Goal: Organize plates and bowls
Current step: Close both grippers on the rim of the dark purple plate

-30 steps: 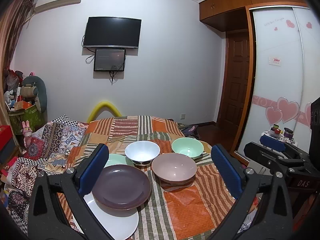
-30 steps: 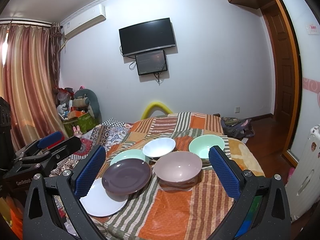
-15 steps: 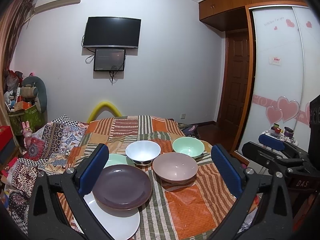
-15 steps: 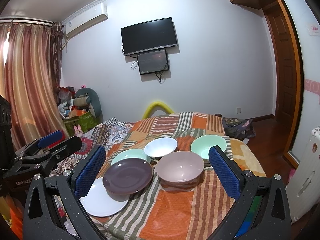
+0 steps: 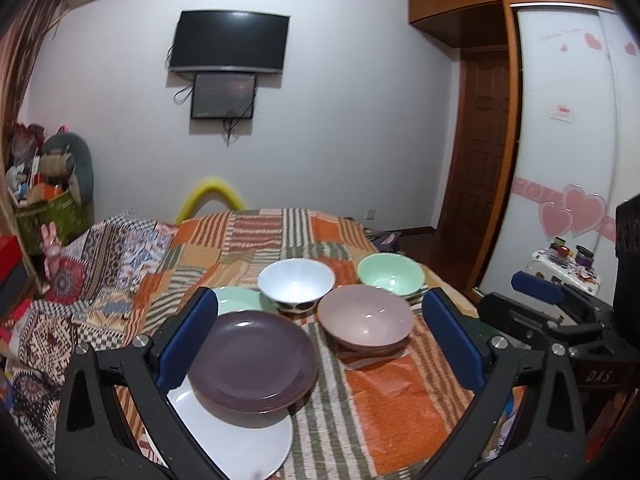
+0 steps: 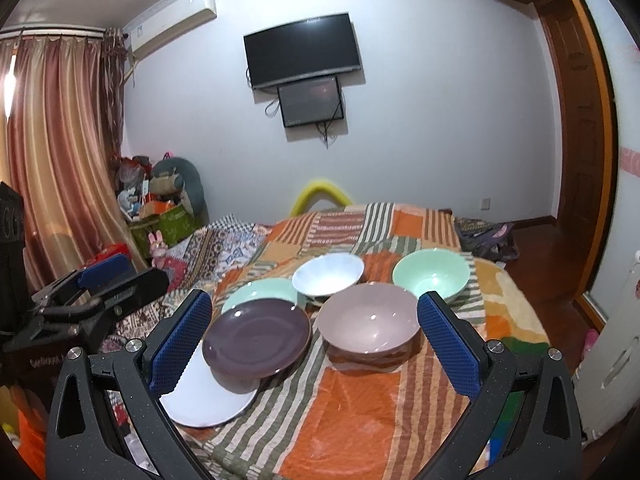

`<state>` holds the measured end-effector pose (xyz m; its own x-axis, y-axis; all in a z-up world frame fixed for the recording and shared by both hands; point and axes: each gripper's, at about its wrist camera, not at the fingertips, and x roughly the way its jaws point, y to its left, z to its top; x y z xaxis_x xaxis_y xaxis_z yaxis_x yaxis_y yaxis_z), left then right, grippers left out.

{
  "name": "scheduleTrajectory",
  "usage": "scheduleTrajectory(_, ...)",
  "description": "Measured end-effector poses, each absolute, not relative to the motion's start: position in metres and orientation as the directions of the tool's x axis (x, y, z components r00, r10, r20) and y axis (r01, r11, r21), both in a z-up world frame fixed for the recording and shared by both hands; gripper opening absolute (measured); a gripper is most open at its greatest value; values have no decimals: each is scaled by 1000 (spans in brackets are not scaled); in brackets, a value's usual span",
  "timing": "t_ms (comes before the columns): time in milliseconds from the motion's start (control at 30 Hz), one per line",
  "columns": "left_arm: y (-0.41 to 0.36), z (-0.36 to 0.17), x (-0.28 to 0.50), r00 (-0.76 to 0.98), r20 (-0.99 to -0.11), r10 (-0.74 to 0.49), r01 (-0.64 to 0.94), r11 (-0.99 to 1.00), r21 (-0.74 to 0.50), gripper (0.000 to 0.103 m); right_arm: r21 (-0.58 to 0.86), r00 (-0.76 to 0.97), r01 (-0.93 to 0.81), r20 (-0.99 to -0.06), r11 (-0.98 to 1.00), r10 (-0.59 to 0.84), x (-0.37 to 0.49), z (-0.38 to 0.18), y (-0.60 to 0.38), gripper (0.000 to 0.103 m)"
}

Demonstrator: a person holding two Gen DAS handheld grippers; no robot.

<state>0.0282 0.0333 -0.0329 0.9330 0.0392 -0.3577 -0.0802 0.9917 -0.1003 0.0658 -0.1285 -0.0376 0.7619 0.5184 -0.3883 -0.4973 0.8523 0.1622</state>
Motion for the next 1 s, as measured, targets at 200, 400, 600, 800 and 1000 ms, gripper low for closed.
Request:
scheduleTrajectory(200, 71, -59, 49, 896, -435, 86, -152, 981, -118, 84, 198, 689, -519, -479, 832, 544, 88, -64, -108, 80)
scheduleTrajectory(400, 115, -89, 69, 851, -510, 130, -233, 962, -145, 74, 235, 610, -533, -559, 813, 562, 109, -92, -87, 65)
scheduleTrajectory(600, 165, -119, 89, 797, -585, 154, -302, 939, -164, 67, 282, 528, -531, -628, 799, 572, 130, -119, -69, 53)
scheduleTrajectory(800, 196, -140, 111, 746, -647, 160, -306, 944, -120, 65, 308, 480, -512, -671, 802, 565, 144, -137, -58, 44)
scheduleTrajectory(1000, 213, -176, 137, 679, -730, 75, -272, 950, -156, 65, 304, 452, -500, -707, 811, 544, 156, -155, -46, 37)
